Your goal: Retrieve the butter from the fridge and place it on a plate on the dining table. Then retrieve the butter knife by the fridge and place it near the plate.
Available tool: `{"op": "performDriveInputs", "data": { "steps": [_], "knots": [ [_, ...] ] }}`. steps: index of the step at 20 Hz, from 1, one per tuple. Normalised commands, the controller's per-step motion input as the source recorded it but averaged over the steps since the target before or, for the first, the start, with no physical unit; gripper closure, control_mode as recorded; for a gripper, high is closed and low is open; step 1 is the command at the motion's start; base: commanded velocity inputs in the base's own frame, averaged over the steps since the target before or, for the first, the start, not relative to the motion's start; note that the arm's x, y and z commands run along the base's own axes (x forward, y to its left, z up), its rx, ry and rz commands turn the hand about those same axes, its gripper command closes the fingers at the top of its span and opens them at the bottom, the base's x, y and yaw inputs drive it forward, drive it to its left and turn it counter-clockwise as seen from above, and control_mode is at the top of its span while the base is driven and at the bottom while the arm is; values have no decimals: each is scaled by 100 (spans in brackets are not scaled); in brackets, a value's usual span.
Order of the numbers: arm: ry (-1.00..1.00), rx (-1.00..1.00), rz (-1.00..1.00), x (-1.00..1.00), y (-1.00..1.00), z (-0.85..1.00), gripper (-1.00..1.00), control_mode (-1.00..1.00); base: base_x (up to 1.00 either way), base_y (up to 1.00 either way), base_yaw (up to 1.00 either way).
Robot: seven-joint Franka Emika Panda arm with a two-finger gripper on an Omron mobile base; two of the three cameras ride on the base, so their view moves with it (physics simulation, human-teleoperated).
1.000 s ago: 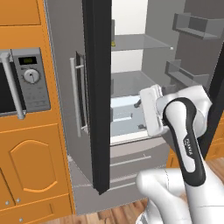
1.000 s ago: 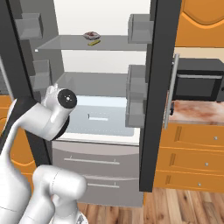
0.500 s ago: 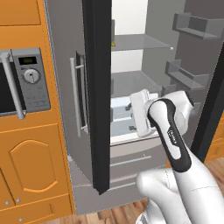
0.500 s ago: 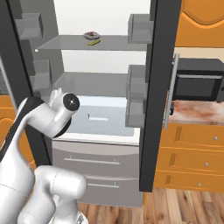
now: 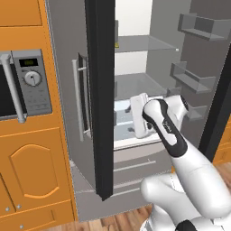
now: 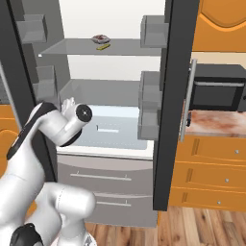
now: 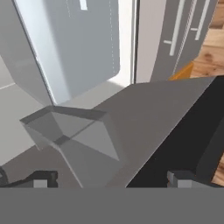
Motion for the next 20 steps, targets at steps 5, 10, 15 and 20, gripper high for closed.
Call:
{"op": "performDriveInputs", "data": {
  "steps": [5, 10, 15, 20],
  "knots": [
    [0, 0, 1, 40, 2, -21, -100, -100, 0, 0, 0],
    [0, 0, 2, 25, 11, -19, -100, -100, 0, 0, 0],
    [0, 0, 2, 25, 18, -14, -100, -100, 0, 0, 0],
    [0, 0, 3, 38, 8, -6, -100, -100, 0, 0, 0]
  ]
}}
